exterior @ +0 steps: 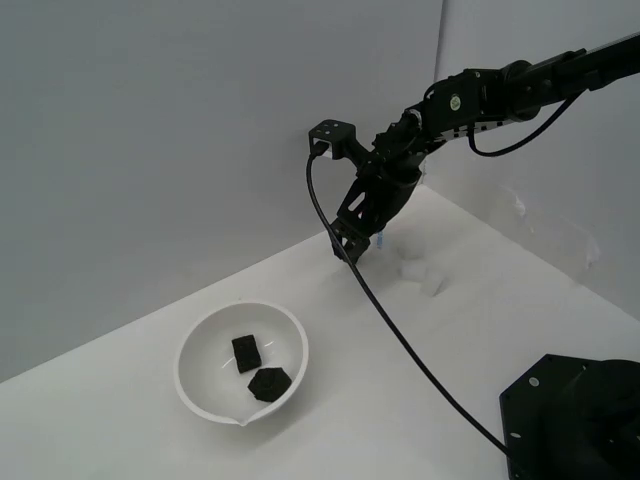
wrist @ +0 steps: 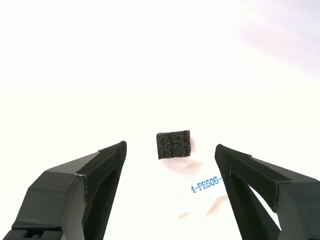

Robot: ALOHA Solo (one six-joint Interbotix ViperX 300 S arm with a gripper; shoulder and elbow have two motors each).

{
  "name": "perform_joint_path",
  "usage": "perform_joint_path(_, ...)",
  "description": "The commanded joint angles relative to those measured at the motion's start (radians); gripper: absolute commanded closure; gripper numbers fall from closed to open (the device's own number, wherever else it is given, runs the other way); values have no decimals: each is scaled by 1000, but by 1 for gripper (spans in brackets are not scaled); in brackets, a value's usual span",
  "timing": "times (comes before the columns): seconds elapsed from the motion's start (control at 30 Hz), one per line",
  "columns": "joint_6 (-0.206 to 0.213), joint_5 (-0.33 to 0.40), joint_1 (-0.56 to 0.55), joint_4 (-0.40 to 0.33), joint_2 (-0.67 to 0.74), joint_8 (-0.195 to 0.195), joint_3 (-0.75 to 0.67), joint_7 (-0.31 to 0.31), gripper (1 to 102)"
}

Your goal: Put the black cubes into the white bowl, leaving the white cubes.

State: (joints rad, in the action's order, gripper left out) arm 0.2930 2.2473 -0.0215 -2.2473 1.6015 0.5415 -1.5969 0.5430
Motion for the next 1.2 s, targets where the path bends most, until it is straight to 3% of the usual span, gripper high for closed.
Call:
perform_joint_path(0.0,9,-15,-2,9,11,15,-15,-9,3)
perform_joint_path(0.77,9,-12,-2,6,-72,20,71,-80,5)
perform_joint_path(0.83,11,-11,-2,6,-75,20,72,-78,15)
perform_joint_path(0.93,9,-8,-2,5,-74,20,69,-77,51)
perform_joint_path(0.97,11,-6,-2,2,-71,20,67,-77,57)
perform_joint_path(1.1,9,3,-2,-8,-55,20,52,-69,60)
perform_joint_path(1.17,9,9,-2,-14,-43,20,38,-55,67)
